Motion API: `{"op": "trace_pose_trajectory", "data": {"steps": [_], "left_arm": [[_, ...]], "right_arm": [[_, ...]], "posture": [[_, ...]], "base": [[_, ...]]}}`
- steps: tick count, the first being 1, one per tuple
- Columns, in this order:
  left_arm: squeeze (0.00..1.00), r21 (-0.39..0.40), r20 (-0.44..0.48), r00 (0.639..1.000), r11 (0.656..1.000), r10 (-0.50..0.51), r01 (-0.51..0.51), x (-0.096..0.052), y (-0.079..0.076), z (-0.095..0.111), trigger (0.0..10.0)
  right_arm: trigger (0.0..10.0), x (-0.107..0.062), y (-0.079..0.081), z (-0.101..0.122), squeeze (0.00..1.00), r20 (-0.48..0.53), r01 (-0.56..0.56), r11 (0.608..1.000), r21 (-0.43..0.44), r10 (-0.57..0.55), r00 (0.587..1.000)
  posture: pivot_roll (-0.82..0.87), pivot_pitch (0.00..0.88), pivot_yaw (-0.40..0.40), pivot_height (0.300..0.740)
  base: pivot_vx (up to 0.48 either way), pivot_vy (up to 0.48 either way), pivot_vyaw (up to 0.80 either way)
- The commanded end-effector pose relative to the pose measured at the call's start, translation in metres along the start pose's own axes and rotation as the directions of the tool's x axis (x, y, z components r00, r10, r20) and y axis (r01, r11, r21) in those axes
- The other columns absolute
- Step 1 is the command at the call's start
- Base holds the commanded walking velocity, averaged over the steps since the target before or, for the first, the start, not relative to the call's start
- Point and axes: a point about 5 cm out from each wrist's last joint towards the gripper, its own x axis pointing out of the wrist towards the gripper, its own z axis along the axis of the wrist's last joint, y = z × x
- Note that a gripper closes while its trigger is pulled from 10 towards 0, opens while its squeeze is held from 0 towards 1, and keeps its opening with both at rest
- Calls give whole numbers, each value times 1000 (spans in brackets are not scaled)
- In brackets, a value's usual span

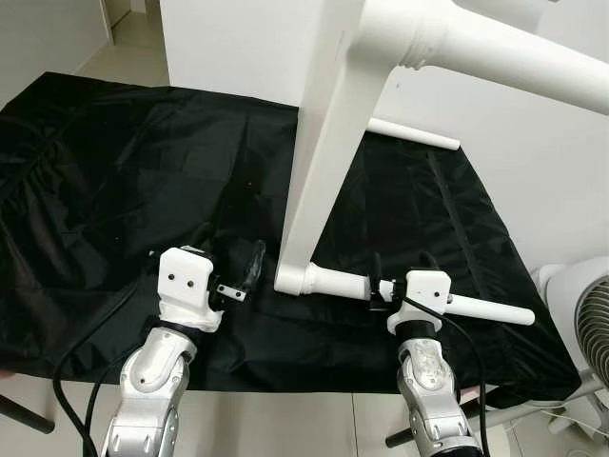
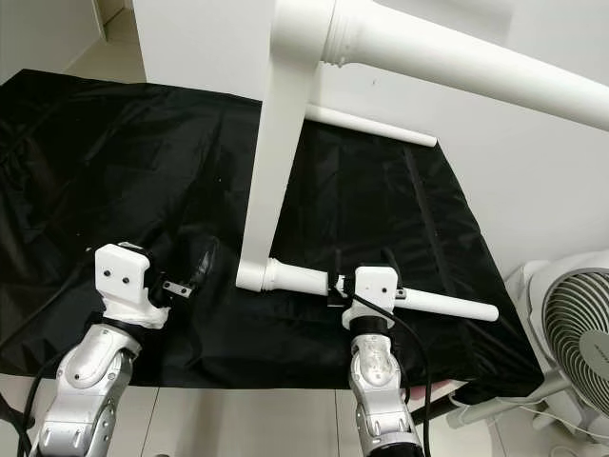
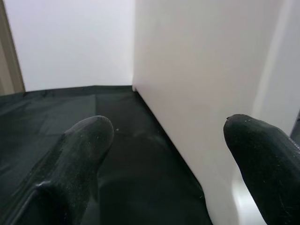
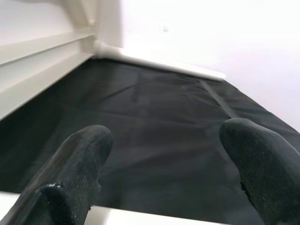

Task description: Building children table

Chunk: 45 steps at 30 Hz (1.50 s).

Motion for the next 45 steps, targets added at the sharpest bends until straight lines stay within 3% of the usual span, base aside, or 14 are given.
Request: {"op": "trace_pose_trajectory", "data": {"steps": [1,7,19,33,45], "left_arm": [[0,8,60,992,994,112,-113,3,3,12,10000],[0,-17,38,989,989,145,-145,10,5,6,10000],[0,-58,-41,988,987,149,-151,43,16,-7,10000],[0,-75,-100,982,983,160,-168,54,24,-18,10000],[0,-70,-143,977,984,156,-167,68,34,-27,10000]], "right_arm": [[10000,0,-6,-2,0,-16,18,1000,7,-18,1000],[10000,6,-2,4,0,-7,-7,1000,4,7,1000],[10000,15,1,3,0,-14,-8,999,-31,8,1000],[10000,20,4,6,0,11,-53,997,-51,54,998],[10000,37,3,12,0,48,-40,996,-74,43,998]], "posture": [[68,30,-144,740],[51,8,-128,740],[-11,0,-27,740],[-29,0,-9,740],[-48,0,33,740]], "base": [[0,0,0],[0,0,0],[0,0,0],[0,0,0],[0,0,0]]}}
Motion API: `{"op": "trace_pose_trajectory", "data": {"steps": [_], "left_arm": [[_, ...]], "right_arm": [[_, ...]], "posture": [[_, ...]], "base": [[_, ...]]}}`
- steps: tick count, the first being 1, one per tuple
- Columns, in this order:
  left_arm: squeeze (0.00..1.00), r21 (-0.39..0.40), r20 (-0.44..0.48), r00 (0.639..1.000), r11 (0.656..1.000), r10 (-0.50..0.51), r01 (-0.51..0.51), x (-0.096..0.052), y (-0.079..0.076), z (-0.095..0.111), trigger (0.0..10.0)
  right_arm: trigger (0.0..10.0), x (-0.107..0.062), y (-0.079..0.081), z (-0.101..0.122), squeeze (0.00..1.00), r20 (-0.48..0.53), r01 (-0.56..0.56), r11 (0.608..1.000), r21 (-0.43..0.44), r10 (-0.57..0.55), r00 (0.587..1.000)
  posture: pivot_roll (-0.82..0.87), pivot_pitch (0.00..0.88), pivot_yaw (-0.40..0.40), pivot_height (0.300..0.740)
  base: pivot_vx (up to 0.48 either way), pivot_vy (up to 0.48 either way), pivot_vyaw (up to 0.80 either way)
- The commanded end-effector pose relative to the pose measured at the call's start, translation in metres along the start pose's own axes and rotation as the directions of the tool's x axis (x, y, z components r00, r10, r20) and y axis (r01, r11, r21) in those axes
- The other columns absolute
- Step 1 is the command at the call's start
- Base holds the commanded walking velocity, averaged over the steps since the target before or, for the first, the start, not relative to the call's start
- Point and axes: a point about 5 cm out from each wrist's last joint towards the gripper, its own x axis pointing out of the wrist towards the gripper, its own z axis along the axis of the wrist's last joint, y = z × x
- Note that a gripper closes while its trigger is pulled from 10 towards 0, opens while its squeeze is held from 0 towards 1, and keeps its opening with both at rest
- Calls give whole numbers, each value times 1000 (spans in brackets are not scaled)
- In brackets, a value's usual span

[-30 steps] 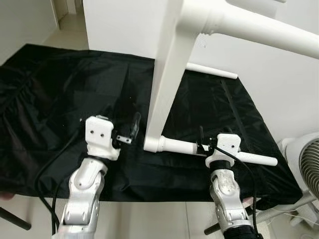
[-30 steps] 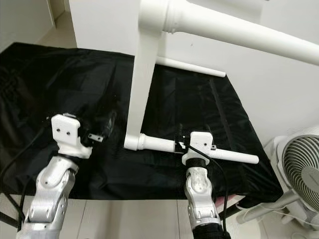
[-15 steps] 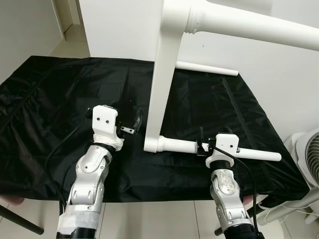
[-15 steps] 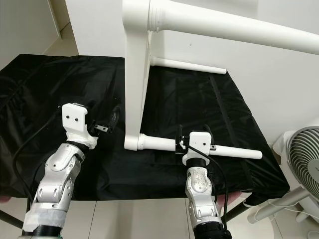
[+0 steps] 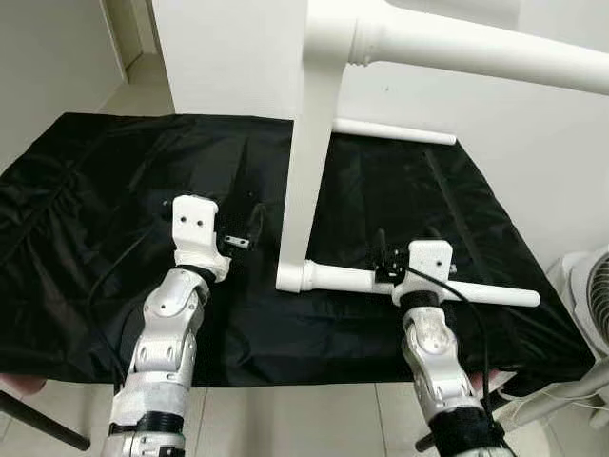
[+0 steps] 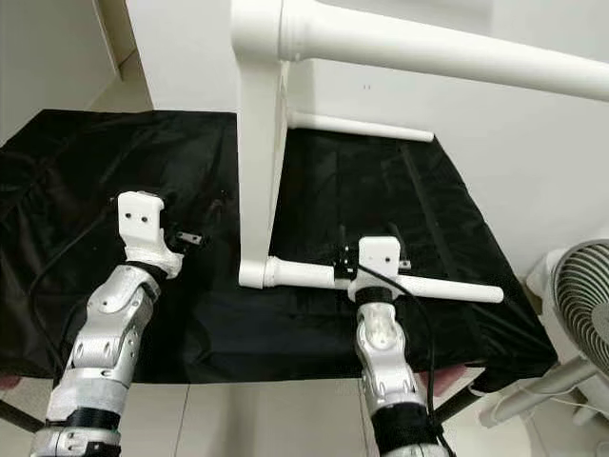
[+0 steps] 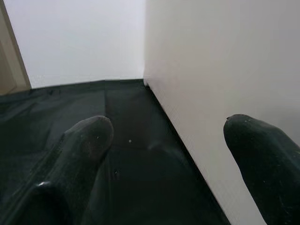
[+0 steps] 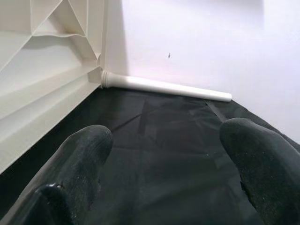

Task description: Building children table

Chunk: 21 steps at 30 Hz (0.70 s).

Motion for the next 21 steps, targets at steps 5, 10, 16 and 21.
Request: {"op": "trace_pose_trajectory", "data": {"steps": [5,10,16,21], "left_arm": [[0,19,-11,995,995,98,-98,4,7,-1,10000],[0,42,22,994,993,112,-112,0,8,0,10000],[0,27,42,996,996,85,-86,-14,9,-2,10000],[0,-13,57,994,996,88,-88,-42,8,-17,10000]], "right_arm": [[10000,-3,-1,-4,0,-14,26,1000,4,-26,1000],[10000,-11,1,-9,0,-30,4,1000,10,-3,1000],[10000,-17,-3,-9,0,-23,-2,1000,17,3,1000],[10000,-35,-5,-18,0,-34,-39,999,-3,39,999]], "posture": [[-54,0,35,740],[-44,0,19,740],[-28,0,-8,740],[-12,0,-34,740]], "base": [[0,0,0],[0,0,0],[0,0,0],[0,0,0]]}}
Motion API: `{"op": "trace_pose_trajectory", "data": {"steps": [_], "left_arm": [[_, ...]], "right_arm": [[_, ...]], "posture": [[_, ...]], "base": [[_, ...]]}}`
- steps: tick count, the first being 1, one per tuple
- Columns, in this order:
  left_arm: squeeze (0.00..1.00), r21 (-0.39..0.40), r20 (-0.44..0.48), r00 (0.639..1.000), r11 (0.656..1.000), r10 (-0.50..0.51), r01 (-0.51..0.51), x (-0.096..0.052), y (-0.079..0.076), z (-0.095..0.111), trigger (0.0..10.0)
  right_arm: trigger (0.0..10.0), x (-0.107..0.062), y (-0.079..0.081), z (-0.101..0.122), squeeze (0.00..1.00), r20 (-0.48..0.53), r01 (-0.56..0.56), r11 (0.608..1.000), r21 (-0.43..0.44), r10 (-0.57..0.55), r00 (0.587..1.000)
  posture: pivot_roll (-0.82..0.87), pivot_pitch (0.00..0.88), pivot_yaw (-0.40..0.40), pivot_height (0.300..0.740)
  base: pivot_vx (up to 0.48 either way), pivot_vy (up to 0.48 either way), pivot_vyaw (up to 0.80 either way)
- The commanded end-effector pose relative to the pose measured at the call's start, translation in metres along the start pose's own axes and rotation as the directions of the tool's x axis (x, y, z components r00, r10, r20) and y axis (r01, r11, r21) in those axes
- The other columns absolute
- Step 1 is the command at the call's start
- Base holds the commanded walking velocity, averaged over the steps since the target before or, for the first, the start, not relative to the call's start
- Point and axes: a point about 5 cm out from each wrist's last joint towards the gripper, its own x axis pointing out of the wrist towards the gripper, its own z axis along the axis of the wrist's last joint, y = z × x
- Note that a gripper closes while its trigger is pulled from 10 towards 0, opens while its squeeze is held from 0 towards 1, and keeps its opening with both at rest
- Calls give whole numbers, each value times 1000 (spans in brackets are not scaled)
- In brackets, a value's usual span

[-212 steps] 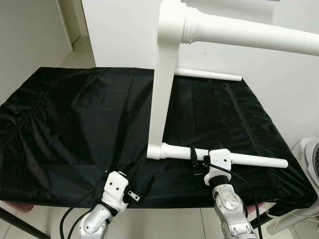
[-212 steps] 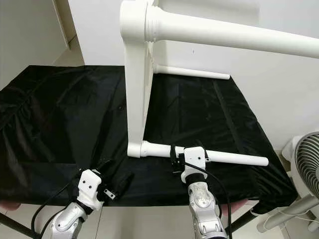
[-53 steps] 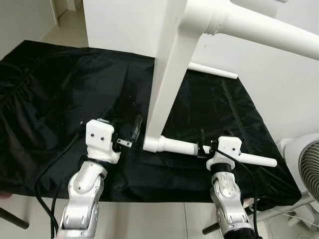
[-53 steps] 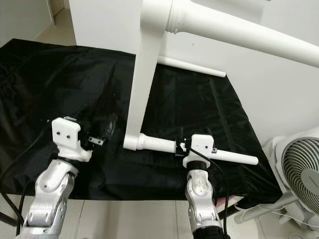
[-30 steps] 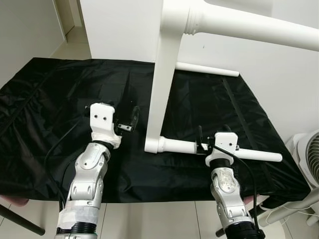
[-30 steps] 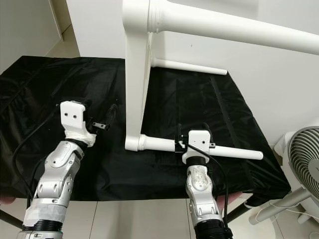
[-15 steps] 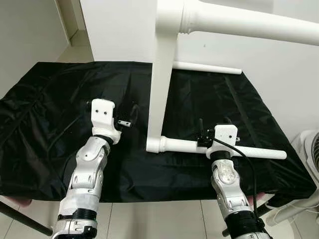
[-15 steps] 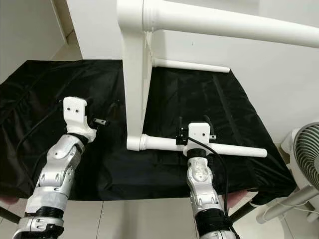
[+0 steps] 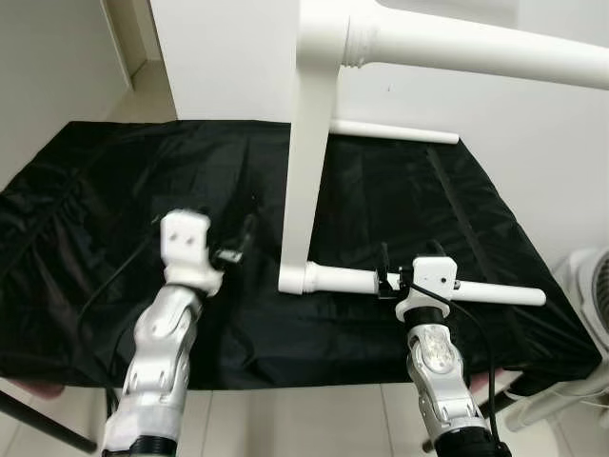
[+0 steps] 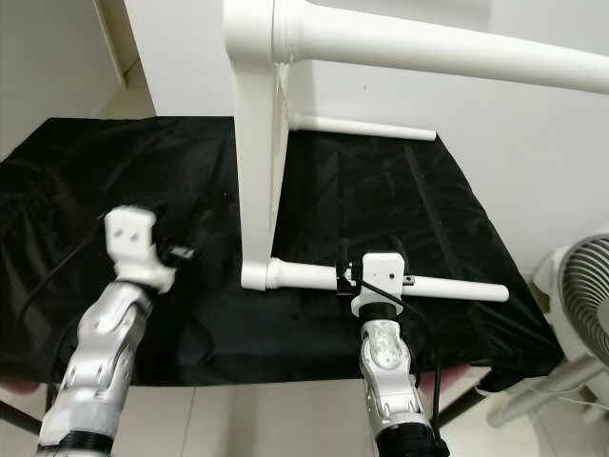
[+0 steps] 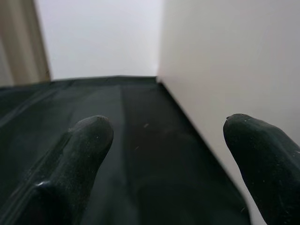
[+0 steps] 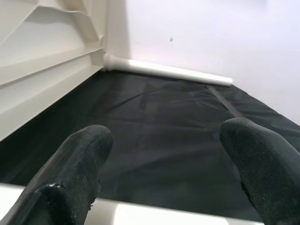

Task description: Building children table

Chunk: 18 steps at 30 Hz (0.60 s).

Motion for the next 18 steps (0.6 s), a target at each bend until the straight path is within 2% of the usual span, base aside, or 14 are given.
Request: {"op": "trace_pose_trajectory", "data": {"steps": [1,6,18], "left_arm": [[0,-3,18,1000,1000,22,-22,-2,1,0,10000],[0,2,2,999,999,35,-35,-12,1,-10,10000],[0,47,-3,1000,999,8,-8,-18,0,-17,10000]], "right_arm": [[10000,-4,0,-4,0,-1,-16,1000,-19,16,1000],[10000,-11,2,-9,0,-24,-33,999,-25,32,999],[10000,-15,0,-12,0,-35,-18,1000,-11,17,999]], "posture": [[-12,0,-34,740],[-7,0,-45,740],[-8,0,-35,740]], "base": [[0,0,0],[0,0,0],[0,0,0]]}}
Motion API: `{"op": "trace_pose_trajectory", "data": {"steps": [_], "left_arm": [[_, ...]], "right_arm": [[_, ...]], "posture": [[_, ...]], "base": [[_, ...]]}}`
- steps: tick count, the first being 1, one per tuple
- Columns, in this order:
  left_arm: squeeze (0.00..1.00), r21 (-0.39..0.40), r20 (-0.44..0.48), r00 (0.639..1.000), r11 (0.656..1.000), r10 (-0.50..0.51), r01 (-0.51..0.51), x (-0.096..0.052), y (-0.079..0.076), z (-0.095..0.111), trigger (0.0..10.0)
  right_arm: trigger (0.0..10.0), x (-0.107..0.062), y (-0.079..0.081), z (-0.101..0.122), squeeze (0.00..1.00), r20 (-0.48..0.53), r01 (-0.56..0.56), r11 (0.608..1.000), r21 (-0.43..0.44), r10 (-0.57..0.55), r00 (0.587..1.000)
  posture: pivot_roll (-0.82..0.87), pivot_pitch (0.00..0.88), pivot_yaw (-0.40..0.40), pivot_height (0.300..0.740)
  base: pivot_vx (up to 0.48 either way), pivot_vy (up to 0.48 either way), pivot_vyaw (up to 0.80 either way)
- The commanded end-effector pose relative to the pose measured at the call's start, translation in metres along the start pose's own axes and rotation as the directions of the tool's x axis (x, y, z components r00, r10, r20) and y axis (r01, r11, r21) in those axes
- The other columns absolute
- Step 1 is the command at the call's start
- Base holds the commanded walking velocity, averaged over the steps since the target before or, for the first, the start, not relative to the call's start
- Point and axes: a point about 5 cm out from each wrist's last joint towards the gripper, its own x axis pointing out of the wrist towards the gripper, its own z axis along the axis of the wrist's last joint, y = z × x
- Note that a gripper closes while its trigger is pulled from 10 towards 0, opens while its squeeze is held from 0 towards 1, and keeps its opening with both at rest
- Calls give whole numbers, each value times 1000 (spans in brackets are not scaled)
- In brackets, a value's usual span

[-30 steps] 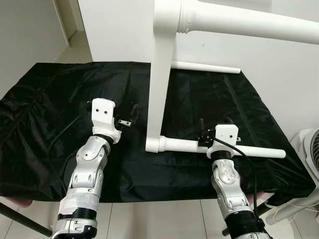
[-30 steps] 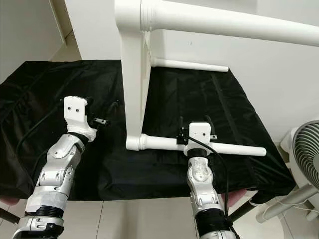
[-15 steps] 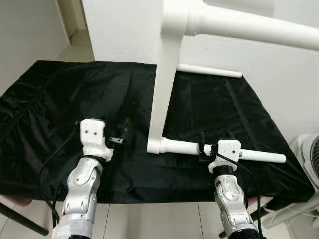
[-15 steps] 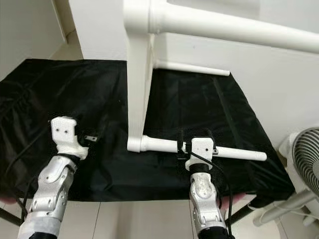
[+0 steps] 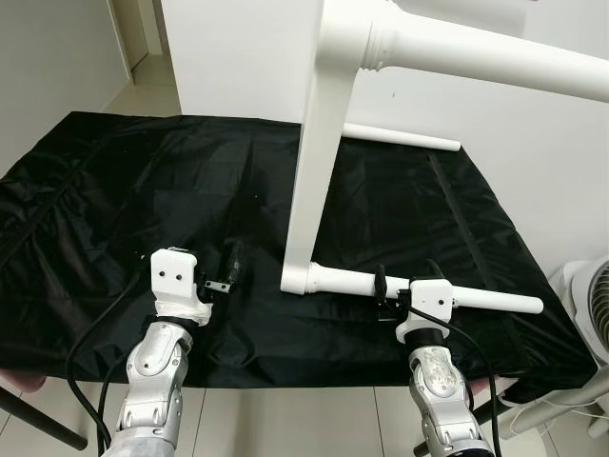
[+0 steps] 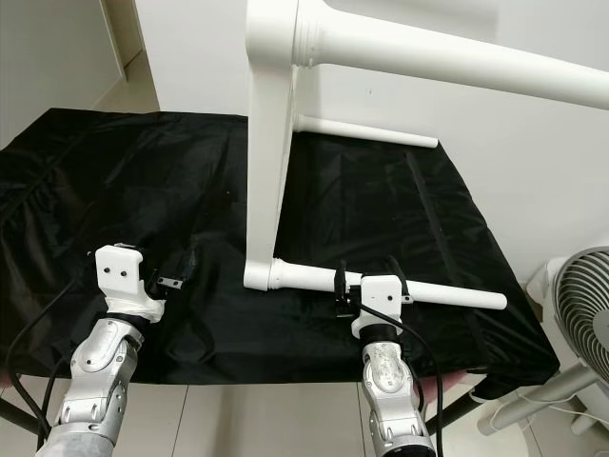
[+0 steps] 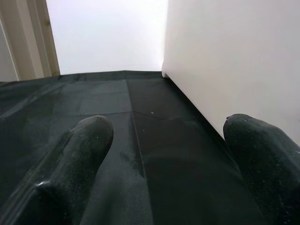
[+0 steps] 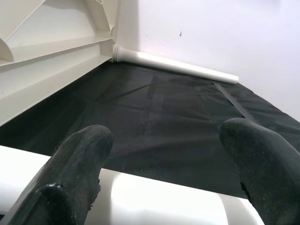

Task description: Building children table

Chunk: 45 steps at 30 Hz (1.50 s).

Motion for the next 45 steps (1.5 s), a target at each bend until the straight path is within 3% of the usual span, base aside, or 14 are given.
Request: {"op": "trace_pose_trajectory", "data": {"steps": [1,45], "left_arm": [[0,2,-9,1000,1000,7,-7,-2,-1,-4,10000],[0,12,-9,1000,1000,-5,5,3,-4,-4,10000]], "right_arm": [[10000,-4,-1,-4,0,-12,14,1000,13,-14,1000],[10000,-6,0,-4,0,-20,28,999,20,-27,999]], "posture": [[-9,0,-32,740],[-7,0,-40,740]], "base": [[0,0,0],[0,0,0]]}}
